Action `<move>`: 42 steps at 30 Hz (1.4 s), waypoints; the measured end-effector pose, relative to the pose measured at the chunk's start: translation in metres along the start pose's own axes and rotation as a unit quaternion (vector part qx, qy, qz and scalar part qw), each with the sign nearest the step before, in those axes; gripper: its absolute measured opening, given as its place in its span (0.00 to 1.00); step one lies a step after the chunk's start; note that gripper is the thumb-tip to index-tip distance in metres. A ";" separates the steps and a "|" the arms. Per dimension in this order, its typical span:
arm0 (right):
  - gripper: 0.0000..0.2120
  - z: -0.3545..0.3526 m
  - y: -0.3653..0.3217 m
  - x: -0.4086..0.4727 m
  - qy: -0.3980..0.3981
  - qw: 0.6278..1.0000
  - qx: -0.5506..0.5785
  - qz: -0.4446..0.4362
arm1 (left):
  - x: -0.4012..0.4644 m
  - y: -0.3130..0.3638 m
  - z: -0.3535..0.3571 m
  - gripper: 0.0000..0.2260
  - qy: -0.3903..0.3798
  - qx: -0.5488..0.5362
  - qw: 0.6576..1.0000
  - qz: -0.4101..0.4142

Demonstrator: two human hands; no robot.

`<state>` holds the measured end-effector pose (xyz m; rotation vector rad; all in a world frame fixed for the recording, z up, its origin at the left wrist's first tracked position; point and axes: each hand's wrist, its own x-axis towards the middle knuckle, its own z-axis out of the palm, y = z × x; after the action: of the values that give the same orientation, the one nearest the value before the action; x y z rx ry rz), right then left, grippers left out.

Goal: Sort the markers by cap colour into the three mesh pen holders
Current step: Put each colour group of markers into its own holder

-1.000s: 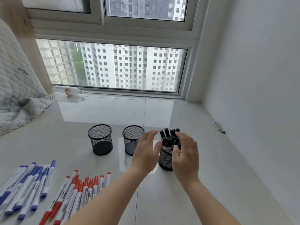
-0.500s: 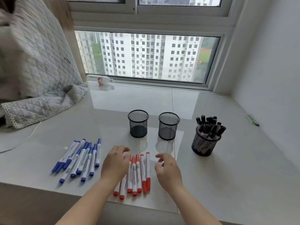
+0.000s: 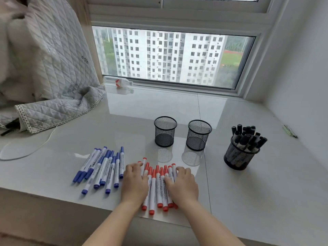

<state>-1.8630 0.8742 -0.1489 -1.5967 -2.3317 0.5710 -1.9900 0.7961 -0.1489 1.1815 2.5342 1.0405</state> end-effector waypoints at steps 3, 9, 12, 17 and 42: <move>0.23 0.003 0.001 0.001 0.011 1.000 -0.013 -0.003 | -0.001 -0.002 0.003 0.18 0.009 0.008 1.000 -0.019; 0.22 0.001 0.004 0.005 0.020 1.000 -0.018 0.004 | 0.002 0.001 0.007 0.25 0.000 0.036 0.998 -0.049; 0.22 -0.005 0.006 0.009 0.006 0.999 -0.027 0.021 | 0.004 0.004 0.007 0.28 -0.007 0.034 0.998 -0.057; 0.17 -0.013 0.011 0.011 -0.028 0.998 -0.050 0.032 | 0.009 0.005 0.007 0.27 -0.018 0.037 0.996 -0.078; 0.08 -0.109 0.018 0.094 0.034 0.866 0.481 0.132 | 0.039 0.033 -0.003 0.07 0.019 -0.071 0.993 -0.095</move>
<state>-1.8365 0.9857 -0.0610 -1.3442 -1.3377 1.4172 -1.9974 0.8377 -0.1191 0.8726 2.4926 1.1826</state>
